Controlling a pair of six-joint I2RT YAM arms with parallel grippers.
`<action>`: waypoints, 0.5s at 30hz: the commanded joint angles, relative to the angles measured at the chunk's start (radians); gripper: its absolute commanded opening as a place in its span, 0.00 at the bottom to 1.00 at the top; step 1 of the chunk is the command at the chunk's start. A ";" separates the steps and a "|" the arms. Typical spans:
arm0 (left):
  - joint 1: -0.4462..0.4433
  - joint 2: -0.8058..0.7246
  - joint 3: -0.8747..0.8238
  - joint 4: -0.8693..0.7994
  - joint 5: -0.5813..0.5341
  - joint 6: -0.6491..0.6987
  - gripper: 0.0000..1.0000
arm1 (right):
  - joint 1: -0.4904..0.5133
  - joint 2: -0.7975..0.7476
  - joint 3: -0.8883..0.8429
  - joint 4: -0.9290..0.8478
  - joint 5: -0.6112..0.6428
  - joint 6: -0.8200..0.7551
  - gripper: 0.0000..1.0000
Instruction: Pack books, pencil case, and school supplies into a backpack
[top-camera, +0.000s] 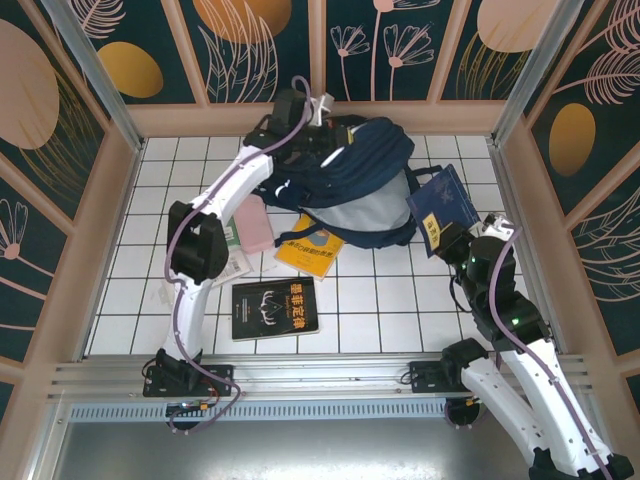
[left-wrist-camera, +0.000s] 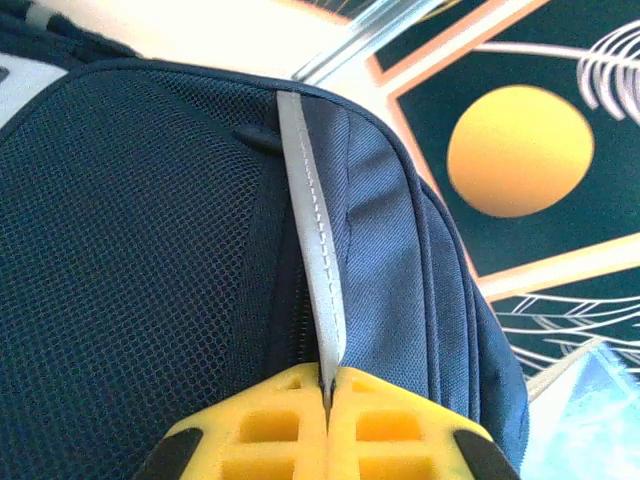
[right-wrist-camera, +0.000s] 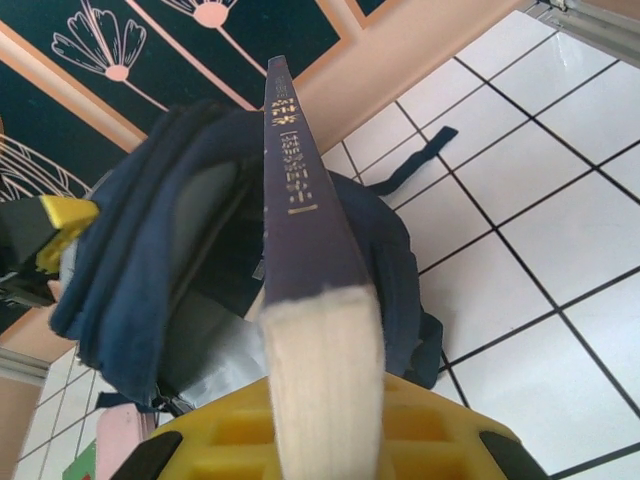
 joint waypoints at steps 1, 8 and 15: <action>0.034 -0.092 0.074 0.103 0.071 -0.051 0.00 | -0.008 0.015 -0.015 0.136 -0.053 0.048 0.00; 0.111 -0.125 0.008 0.207 0.150 -0.140 0.00 | -0.093 0.219 -0.055 0.399 -0.357 0.197 0.00; 0.118 -0.105 -0.016 0.267 0.209 -0.173 0.00 | -0.193 0.567 -0.066 0.737 -0.665 0.338 0.00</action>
